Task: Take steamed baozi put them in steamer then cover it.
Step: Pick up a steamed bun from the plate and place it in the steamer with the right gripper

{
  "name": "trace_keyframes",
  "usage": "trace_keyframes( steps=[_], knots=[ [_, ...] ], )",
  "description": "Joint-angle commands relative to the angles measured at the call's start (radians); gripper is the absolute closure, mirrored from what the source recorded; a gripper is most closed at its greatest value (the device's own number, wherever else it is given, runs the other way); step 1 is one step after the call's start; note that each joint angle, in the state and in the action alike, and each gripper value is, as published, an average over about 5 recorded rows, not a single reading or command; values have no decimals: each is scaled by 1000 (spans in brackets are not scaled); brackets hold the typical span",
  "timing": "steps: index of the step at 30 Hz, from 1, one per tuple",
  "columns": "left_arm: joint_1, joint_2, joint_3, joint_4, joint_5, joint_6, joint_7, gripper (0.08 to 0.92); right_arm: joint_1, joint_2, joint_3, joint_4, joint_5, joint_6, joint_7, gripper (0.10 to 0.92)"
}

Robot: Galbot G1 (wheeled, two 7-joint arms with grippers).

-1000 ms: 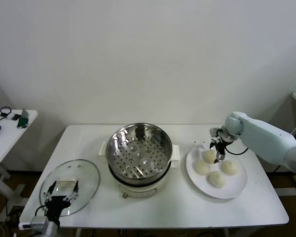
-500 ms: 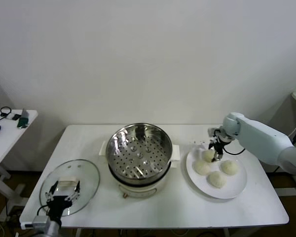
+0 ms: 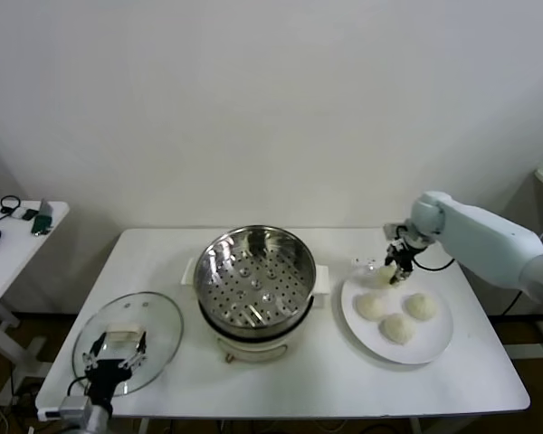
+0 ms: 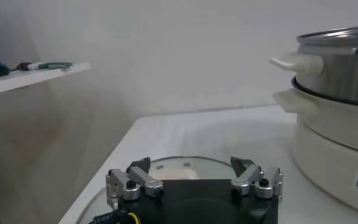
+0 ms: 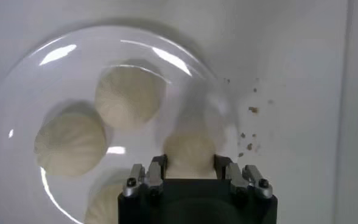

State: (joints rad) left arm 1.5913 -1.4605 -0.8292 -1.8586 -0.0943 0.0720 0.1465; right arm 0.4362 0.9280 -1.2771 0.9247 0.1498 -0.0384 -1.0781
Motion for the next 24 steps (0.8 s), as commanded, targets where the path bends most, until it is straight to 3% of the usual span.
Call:
trace_keyframes(
  steps=[1, 13, 18, 24],
  knots=[
    [0, 2, 0, 0, 1, -1, -1, 177, 295, -10, -144, 182, 14, 97, -19, 482],
    [-3, -2, 5, -8, 5, -1, -9, 177, 616, 127, -153, 659, -41, 278, 48, 478],
    [4, -1, 6, -10, 5, -4, -10, 177, 540, 174, -174, 736, -120, 333, 96, 474],
    [9, -3, 6, -16, 5, -6, -11, 177, 411, 207, -186, 718, -267, 350, 134, 474]
  ],
)
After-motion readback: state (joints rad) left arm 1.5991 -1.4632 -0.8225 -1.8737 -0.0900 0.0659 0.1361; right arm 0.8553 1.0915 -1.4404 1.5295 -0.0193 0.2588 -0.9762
